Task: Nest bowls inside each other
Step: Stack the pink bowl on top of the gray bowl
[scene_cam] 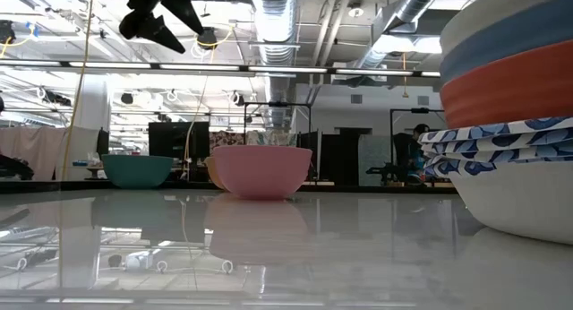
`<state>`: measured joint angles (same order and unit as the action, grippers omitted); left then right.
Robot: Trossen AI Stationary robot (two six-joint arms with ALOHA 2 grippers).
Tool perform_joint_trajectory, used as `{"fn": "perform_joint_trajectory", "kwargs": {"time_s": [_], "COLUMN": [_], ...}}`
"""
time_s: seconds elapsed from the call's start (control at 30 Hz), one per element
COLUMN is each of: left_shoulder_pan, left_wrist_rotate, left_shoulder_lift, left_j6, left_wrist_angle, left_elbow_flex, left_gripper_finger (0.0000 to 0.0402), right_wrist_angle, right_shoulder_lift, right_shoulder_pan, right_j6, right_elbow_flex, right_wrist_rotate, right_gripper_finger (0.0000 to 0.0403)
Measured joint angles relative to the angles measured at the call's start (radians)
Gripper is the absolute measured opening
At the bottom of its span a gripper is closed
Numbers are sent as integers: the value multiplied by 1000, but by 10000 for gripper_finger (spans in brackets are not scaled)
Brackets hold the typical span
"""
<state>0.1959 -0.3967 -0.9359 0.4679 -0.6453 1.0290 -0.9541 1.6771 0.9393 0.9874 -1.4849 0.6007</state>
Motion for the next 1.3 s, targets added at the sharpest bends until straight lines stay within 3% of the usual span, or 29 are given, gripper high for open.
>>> {"fn": "perform_joint_trajectory", "kwargs": {"time_s": [0.3,0.5,0.63,0.83,1.03,1.3], "left_shoulder_pan": [0,0,0,0,0,0], "left_wrist_rotate": [74,81,129,156,149,148], "left_shoulder_lift": [0,0,14,56,92,104], "left_j6": [11,38,50,49,37,27], "left_wrist_angle": [0,0,11,9,6,-32], "left_elbow_flex": [0,0,2,10,10,10], "left_gripper_finger": [318,318,318,318,318,318], "right_wrist_angle": [-121,-87,-25,123,250,270], "right_shoulder_lift": [-171,-219,-216,-162,-33,134], "right_shoulder_pan": [-160,-367,-524,-727,-884,-966], "right_j6": [-30,-158,-250,-287,-337,-258], "right_elbow_flex": [0,0,0,0,0,0], "right_wrist_rotate": [32,34,-8,-79,-265,-285], "right_gripper_finger": [22,28,60,140,211,234]}}
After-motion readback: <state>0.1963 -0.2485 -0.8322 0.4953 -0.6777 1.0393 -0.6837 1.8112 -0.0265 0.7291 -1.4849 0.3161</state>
